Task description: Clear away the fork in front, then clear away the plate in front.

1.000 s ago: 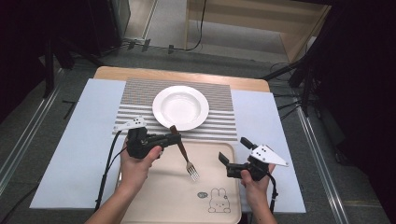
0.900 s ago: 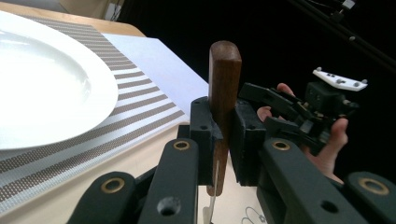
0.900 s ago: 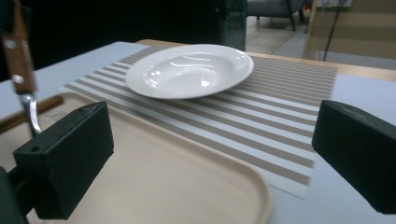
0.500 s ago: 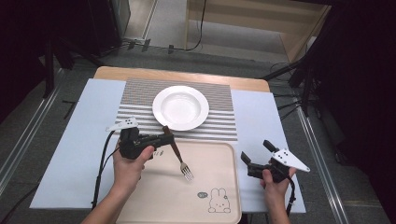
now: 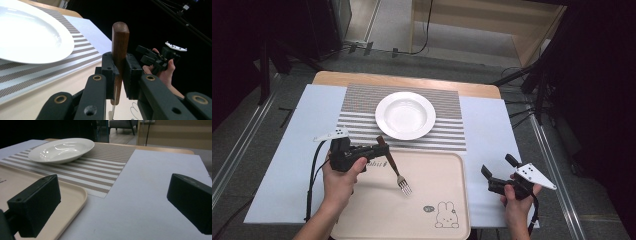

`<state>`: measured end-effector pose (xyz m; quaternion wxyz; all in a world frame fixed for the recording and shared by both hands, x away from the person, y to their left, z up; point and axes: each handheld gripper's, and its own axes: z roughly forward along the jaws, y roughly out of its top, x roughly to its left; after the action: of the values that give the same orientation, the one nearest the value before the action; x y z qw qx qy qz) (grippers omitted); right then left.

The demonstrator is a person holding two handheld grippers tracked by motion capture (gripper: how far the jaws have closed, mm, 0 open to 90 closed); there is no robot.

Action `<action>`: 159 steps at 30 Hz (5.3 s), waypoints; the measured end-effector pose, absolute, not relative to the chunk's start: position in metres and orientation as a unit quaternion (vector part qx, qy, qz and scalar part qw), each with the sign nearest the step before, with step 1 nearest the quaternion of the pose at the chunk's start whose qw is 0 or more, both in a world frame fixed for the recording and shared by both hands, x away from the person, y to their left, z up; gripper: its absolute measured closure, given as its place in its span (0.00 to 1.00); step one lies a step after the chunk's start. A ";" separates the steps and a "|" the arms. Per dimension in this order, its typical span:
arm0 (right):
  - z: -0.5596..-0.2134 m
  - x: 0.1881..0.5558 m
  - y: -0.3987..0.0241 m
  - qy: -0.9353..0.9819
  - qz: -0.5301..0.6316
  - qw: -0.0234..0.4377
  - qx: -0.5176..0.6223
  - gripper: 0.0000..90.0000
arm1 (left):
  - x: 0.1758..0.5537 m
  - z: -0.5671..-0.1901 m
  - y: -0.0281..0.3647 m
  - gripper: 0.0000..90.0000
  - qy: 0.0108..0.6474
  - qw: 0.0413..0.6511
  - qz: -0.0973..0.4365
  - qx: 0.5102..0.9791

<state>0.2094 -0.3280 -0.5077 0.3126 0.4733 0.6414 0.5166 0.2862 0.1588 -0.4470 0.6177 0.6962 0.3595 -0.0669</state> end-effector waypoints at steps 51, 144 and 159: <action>-0.519 0.194 -0.354 0.630 0.500 0.320 0.501 0.00 | 0.301 -0.486 0.179 0.62 0.438 0.461 -0.005 0.772; -0.518 0.194 -0.350 0.633 0.492 0.334 0.495 0.00 | 0.305 -0.459 0.174 0.00 0.384 0.477 0.063 0.788; -0.517 0.193 -0.350 0.635 0.498 0.333 0.487 0.00 | 0.325 -0.450 0.173 0.00 0.395 0.483 0.059 0.779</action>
<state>0.1926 -0.3500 -0.5174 0.3334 0.4875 0.6349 0.4981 0.3249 0.1727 -0.4501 0.4829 0.7794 0.3949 0.0588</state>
